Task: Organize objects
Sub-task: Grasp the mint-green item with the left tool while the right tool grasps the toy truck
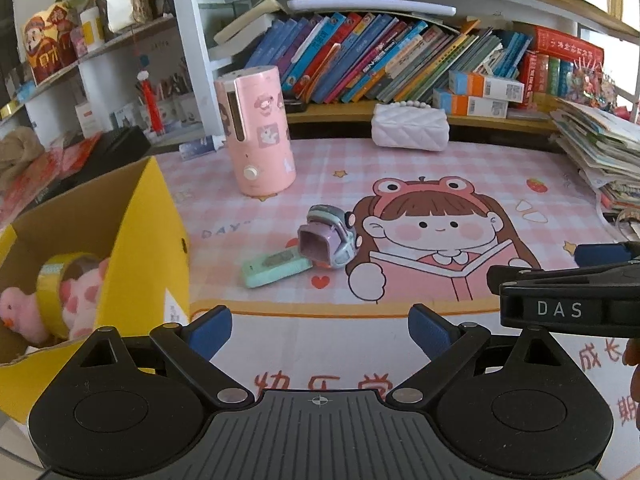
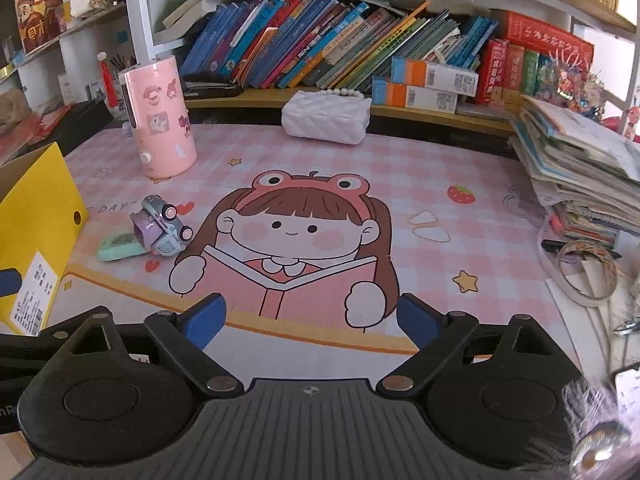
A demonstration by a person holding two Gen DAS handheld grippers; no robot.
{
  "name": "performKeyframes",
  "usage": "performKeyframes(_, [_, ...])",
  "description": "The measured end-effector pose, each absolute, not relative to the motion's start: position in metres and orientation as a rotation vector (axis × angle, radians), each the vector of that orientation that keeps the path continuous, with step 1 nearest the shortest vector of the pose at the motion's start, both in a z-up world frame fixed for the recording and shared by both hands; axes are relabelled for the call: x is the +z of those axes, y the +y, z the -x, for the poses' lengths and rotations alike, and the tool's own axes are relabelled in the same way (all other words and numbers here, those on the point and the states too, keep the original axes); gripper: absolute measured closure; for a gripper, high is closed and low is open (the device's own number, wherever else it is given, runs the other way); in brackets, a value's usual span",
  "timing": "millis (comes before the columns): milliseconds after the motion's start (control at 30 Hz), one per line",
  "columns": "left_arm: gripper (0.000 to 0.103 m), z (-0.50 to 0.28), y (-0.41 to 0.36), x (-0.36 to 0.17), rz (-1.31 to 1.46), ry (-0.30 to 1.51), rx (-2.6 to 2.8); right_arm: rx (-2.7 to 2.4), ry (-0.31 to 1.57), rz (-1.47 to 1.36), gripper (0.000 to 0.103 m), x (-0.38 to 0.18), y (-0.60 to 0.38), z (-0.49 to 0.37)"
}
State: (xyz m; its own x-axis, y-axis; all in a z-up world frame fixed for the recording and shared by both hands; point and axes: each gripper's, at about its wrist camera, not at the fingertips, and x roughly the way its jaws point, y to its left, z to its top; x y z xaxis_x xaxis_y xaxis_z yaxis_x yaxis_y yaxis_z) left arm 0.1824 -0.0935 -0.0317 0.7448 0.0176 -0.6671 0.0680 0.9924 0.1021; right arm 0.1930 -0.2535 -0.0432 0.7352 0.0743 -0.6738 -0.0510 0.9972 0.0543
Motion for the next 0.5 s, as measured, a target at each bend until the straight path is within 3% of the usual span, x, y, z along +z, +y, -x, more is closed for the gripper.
performKeyframes(200, [0.009, -0.206, -0.093, -0.036, -0.124, 0.712, 0.031, 0.084, 0.721, -0.047, 0.016, -0.043, -0.256, -0.211])
performKeyframes(300, [0.028, -0.221, -0.092, -0.040, -0.142, 0.720, 0.055, 0.086, 0.707, -0.055, 0.016, -0.041, -0.255, -0.220])
performKeyframes(367, [0.048, -0.233, -0.092, -0.047, -0.166, 0.750, 0.073, 0.091, 0.705, -0.059, 0.016, -0.040, -0.254, -0.225])
performKeyframes(500, [0.052, -0.250, -0.087, -0.062, -0.219, 0.787, 0.123, 0.112, 0.705, -0.053, 0.016, -0.041, -0.249, -0.232])
